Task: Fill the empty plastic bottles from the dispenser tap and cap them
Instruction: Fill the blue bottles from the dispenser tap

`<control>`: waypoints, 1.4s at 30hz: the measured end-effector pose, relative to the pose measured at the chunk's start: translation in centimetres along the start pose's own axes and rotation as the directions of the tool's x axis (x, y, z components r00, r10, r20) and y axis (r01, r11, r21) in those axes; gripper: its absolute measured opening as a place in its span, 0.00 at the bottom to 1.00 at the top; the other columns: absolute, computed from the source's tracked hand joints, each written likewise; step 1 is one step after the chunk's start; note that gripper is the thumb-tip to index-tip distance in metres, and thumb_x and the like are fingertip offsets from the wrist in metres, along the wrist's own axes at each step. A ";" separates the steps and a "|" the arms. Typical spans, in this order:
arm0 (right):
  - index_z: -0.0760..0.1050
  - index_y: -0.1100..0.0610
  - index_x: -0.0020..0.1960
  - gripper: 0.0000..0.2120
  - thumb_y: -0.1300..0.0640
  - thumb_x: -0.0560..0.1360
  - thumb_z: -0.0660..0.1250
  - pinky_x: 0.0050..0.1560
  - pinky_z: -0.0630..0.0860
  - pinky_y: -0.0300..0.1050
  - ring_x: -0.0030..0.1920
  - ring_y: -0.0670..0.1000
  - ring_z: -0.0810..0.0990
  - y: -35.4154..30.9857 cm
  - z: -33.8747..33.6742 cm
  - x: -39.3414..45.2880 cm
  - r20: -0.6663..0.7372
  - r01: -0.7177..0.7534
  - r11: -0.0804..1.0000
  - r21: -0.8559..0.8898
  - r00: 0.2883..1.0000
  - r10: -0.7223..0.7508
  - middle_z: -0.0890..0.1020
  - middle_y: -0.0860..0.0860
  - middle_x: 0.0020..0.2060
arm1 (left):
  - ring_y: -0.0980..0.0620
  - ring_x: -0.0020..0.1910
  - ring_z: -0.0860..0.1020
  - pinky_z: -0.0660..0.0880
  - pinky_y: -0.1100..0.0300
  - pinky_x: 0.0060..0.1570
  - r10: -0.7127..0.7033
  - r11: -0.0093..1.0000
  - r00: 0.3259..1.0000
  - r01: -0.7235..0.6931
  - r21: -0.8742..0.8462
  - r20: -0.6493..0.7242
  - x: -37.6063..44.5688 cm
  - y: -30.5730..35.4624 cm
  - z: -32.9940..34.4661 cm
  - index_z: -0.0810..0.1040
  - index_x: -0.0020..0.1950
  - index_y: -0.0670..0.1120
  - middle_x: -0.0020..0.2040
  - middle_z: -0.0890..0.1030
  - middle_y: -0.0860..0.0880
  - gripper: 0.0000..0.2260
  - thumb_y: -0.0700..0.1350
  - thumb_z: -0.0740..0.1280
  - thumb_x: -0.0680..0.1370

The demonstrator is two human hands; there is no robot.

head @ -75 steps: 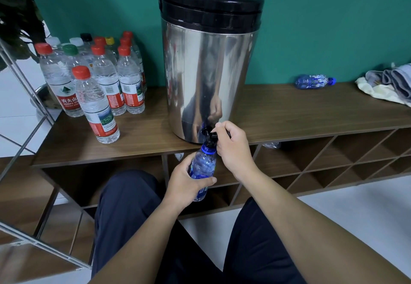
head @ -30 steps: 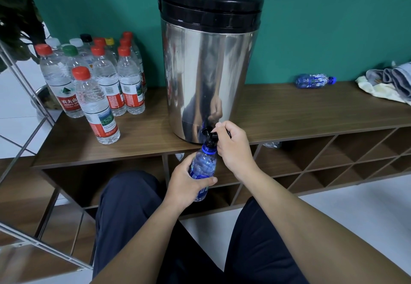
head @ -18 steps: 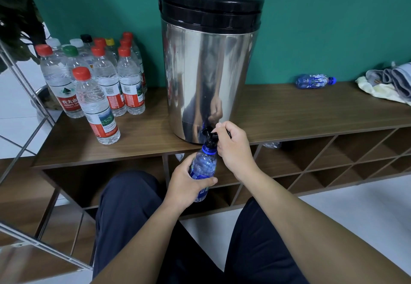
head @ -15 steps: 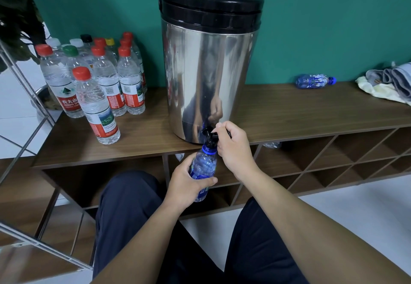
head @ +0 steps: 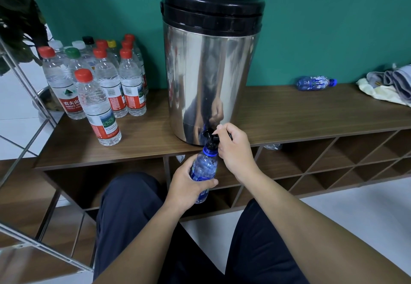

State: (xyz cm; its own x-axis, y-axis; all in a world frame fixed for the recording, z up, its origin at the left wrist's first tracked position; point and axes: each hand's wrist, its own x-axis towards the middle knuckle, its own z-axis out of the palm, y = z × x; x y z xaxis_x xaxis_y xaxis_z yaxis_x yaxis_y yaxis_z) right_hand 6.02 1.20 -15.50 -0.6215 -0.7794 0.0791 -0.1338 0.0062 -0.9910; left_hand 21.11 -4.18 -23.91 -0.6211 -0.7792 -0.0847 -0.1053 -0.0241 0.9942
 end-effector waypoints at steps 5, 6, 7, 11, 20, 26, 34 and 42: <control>0.78 0.54 0.47 0.14 0.51 0.90 0.63 0.35 0.66 0.43 0.29 0.44 0.67 -0.1 0.0 -0.1 0.000 -0.007 1.000 -0.004 1.000 0.007 0.70 0.42 0.27 | 0.59 0.62 0.86 0.83 0.50 0.68 -0.002 1.000 1.000 0.002 0.017 0.001 0.1 0.0 -0.1 0.79 0.69 0.63 0.63 0.87 0.60 0.34 0.42 0.89 0.69; 0.78 0.54 0.47 0.14 0.51 0.90 0.63 0.35 0.66 0.43 0.29 0.44 0.67 -0.1 0.0 -0.1 0.000 -0.008 1.000 -0.001 1.000 0.008 0.70 0.41 0.27 | 0.58 0.63 0.86 0.83 0.49 0.68 -0.004 1.000 1.000 0.004 0.020 0.001 0.1 0.0 -0.1 0.79 0.70 0.63 0.63 0.87 0.60 0.35 0.42 0.89 0.69; 0.78 0.53 0.47 0.14 0.51 0.90 0.63 0.35 0.66 0.43 0.29 0.44 0.67 0.0 0.0 0.0 -0.001 -0.011 1.000 0.001 1.000 0.011 0.70 0.42 0.27 | 0.58 0.63 0.86 0.83 0.49 0.68 -0.003 1.000 1.000 0.003 0.021 0.000 0.1 0.0 -0.1 0.79 0.69 0.63 0.63 0.87 0.60 0.35 0.42 0.89 0.69; 0.78 0.53 0.46 0.15 0.50 0.89 0.63 0.35 0.65 0.44 0.29 0.45 0.66 0.1 0.1 0.1 -0.002 -0.009 1.000 0.014 1.000 0.009 0.69 0.42 0.28 | 0.59 0.61 0.86 0.83 0.51 0.67 0.009 1.000 1.000 -0.009 0.015 -0.001 0.0 0.1 0.0 0.80 0.68 0.62 0.61 0.88 0.60 0.33 0.40 0.88 0.70; 0.77 0.54 0.46 0.15 0.50 0.89 0.63 0.35 0.65 0.43 0.29 0.45 0.66 0.2 0.2 0.2 0.001 -0.012 1.000 0.023 1.000 0.012 0.69 0.42 0.28 | 0.58 0.62 0.86 0.82 0.50 0.68 0.010 1.000 1.000 -0.010 0.011 0.007 -0.1 0.1 -0.1 0.80 0.70 0.61 0.62 0.88 0.60 0.34 0.40 0.88 0.70; 0.77 0.54 0.46 0.15 0.50 0.89 0.63 0.35 0.66 0.43 0.29 0.44 0.67 0.3 0.2 0.2 0.002 -0.016 1.000 0.017 1.000 0.016 0.70 0.42 0.28 | 0.57 0.63 0.86 0.82 0.48 0.70 0.004 1.000 1.000 -0.004 0.013 0.007 0.1 0.0 -0.1 0.80 0.70 0.62 0.63 0.88 0.59 0.35 0.41 0.88 0.70; 0.78 0.52 0.46 0.14 0.50 0.89 0.63 0.35 0.66 0.42 0.29 0.43 0.68 0.3 0.2 0.2 -0.007 -0.017 1.000 0.021 1.000 0.017 0.71 0.41 0.28 | 0.62 0.60 0.85 0.81 0.57 0.63 0.009 1.000 1.000 -0.009 0.024 -0.001 -0.3 0.4 0.0 0.79 0.66 0.64 0.60 0.87 0.63 0.32 0.40 0.87 0.71; 0.77 0.49 0.43 0.16 0.48 0.88 0.64 0.36 0.64 0.46 0.31 0.48 0.65 0.5 0.3 0.4 -0.007 -0.014 0.999 0.052 1.000 0.015 0.69 0.46 0.30 | 0.56 0.62 0.86 0.82 0.48 0.69 0.016 1.000 1.000 -0.016 0.011 0.004 0.0 0.0 0.0 0.80 0.70 0.61 0.62 0.88 0.58 0.34 0.39 0.88 0.70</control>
State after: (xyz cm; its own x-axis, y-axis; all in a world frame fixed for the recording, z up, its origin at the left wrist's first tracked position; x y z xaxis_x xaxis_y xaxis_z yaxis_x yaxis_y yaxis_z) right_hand 5.97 0.72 -16.04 -0.6290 -0.7746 0.0654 -0.0847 -0.0153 -0.9963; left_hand 21.10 -4.16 -23.90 -0.6258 -0.7769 -0.0687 -0.1036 -0.0045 0.9946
